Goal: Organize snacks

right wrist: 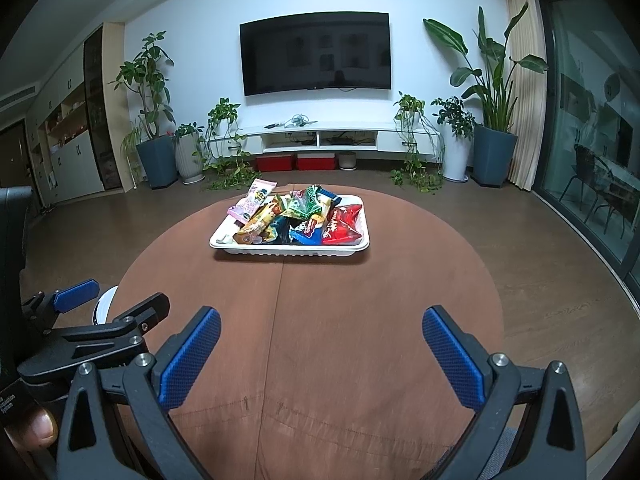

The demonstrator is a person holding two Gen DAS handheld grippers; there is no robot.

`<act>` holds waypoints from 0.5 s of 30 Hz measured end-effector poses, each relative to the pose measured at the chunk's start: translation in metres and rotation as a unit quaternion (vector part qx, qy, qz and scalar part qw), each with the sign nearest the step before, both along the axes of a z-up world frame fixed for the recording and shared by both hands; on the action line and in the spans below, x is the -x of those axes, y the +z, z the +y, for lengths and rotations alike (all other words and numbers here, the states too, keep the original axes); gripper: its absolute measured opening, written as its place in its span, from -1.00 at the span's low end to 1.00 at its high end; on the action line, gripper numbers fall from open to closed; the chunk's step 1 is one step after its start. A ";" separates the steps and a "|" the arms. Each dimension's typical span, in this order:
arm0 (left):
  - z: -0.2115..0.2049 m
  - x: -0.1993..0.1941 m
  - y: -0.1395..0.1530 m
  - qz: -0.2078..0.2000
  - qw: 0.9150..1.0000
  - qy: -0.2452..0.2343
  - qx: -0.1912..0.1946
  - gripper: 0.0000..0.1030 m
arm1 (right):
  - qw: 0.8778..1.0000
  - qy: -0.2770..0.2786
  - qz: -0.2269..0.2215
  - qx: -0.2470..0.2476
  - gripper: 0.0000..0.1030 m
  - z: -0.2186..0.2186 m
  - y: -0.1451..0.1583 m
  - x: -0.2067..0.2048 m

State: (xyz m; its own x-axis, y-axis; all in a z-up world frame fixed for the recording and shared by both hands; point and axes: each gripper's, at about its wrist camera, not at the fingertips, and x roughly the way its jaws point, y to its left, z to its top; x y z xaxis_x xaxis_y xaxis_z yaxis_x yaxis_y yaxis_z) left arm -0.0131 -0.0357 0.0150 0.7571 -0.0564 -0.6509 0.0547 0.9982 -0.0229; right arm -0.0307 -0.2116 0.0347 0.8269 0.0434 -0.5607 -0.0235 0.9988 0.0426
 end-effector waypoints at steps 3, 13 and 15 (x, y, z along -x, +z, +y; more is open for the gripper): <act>0.000 0.000 -0.001 0.000 1.000 0.000 0.000 0.99 | 1.000 0.000 0.000 0.000 1.00 0.000 0.000 0.000; -0.001 0.000 -0.003 0.001 1.000 -0.001 0.002 0.99 | 1.000 0.001 0.001 0.000 1.00 0.000 -0.001 0.001; -0.002 0.001 -0.005 0.001 1.000 0.000 0.002 0.99 | 1.000 0.001 0.001 0.000 1.00 0.000 0.000 0.001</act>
